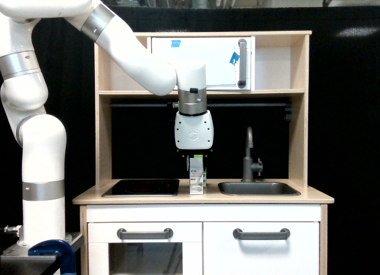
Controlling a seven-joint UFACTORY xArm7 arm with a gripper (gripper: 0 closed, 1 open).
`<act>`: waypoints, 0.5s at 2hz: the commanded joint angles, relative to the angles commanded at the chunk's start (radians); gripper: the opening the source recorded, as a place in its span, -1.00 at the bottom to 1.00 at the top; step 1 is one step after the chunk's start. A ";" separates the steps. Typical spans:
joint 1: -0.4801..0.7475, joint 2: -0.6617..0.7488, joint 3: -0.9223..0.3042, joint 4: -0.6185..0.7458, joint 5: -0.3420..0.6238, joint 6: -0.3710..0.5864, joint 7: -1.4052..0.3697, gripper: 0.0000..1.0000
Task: Put the white box into the sink
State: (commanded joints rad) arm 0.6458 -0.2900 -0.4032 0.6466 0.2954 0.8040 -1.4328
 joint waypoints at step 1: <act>0.024 0.060 0.041 0.011 0.051 -0.052 0.014 -1.00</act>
State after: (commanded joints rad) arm 0.6702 -0.2302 -0.3622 0.6581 0.3465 0.7518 -1.4185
